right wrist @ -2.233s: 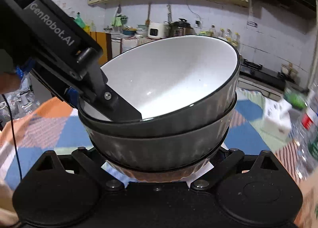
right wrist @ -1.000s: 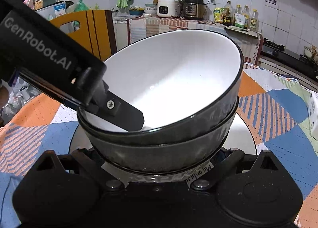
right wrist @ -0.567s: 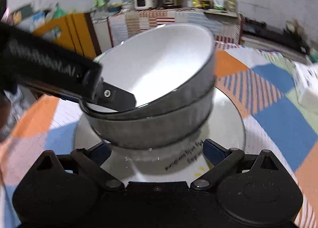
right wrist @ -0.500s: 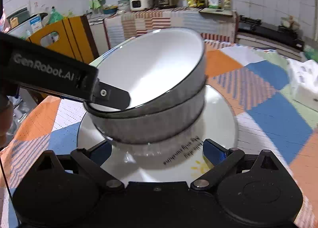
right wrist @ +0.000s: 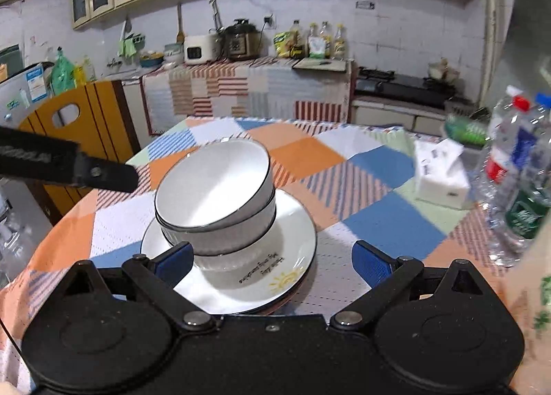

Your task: Organize plates and bowls

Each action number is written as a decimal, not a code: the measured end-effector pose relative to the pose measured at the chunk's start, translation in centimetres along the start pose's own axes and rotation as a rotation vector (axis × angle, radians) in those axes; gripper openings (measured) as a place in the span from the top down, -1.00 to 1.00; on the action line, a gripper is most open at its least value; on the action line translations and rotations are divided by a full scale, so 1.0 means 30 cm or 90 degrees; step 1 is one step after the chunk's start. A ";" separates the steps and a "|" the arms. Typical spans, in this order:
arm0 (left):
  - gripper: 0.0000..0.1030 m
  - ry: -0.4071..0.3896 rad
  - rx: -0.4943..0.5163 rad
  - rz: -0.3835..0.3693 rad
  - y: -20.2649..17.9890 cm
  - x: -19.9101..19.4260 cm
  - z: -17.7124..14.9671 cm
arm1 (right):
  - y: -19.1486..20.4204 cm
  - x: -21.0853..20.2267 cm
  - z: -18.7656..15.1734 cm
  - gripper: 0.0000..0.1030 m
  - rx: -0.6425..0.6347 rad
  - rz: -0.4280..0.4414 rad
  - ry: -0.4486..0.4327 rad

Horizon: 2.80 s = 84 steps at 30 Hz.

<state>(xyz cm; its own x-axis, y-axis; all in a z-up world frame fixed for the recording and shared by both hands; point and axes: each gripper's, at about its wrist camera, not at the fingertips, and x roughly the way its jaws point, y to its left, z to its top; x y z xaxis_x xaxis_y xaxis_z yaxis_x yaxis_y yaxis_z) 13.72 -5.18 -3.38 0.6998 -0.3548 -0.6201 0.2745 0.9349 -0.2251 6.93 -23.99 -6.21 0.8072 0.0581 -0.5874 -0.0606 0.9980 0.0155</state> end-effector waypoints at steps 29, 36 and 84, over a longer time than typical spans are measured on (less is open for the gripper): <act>-0.29 -0.049 0.016 0.072 0.012 -0.363 -0.166 | 0.124 -0.336 -0.031 -0.94 0.044 -0.080 0.027; -0.40 -0.049 0.026 0.082 0.009 -0.370 -0.183 | 0.147 -0.358 -0.031 -0.94 0.034 -0.092 0.028; -1.00 -0.044 0.046 0.093 -0.007 -0.364 -0.204 | 0.173 -0.373 -0.089 -0.95 0.026 -0.136 0.062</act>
<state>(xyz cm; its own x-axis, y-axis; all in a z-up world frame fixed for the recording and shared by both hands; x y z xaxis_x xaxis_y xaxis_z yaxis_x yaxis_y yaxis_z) 1.99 -1.42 -1.18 0.7788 -0.2169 -0.5885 0.2111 0.9742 -0.0796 -3.98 -19.53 -1.72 0.7386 -0.1550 -0.6560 0.1308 0.9877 -0.0861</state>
